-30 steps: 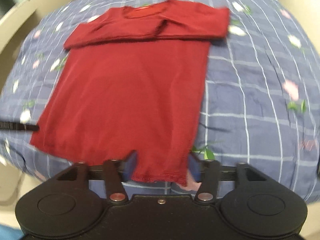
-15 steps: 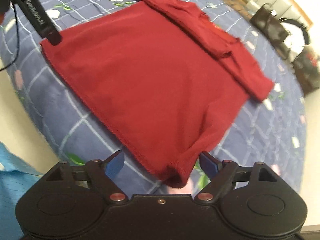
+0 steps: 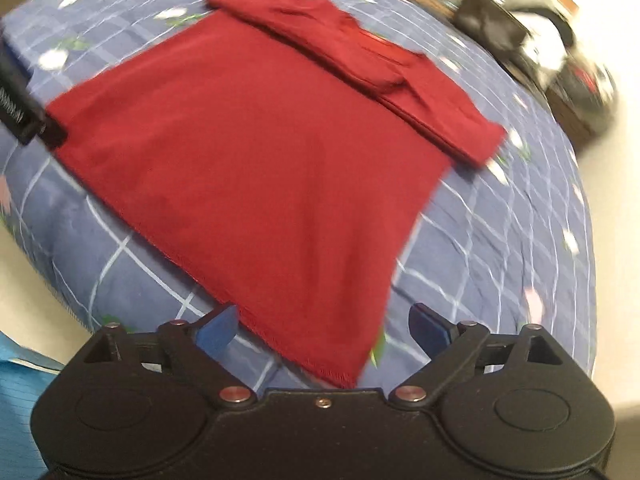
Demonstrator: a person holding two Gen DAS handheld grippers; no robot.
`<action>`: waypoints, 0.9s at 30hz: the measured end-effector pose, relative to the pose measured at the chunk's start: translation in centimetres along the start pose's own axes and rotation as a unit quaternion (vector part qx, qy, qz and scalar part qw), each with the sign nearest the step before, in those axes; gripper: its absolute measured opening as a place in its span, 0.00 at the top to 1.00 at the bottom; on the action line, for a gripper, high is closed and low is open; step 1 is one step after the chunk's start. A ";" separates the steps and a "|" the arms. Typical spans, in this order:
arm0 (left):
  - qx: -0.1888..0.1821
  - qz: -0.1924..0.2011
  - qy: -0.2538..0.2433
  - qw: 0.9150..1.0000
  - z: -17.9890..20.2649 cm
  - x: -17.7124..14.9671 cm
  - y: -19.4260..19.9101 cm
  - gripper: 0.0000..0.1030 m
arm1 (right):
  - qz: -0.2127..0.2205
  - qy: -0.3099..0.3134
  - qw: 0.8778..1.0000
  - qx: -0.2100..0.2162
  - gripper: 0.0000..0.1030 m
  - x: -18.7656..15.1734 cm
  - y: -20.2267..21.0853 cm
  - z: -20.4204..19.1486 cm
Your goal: Fold small clothes
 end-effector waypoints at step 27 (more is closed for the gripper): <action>0.067 0.008 -0.041 0.997 0.7 -0.8 -0.1 0.01 | 0.031 0.146 0.985 0.082 0.42 -0.2 -0.7 -5.4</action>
Point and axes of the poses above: each gripper's, at about its wrist camera, not at the fingertips, and y roughly against the way its jaws point, z to its right, x to its top, the point moved 4 cm from there along -y, roughly the way its jaws point, and after that the axes turned 5 degrees about -x, right-handed, at the moved point
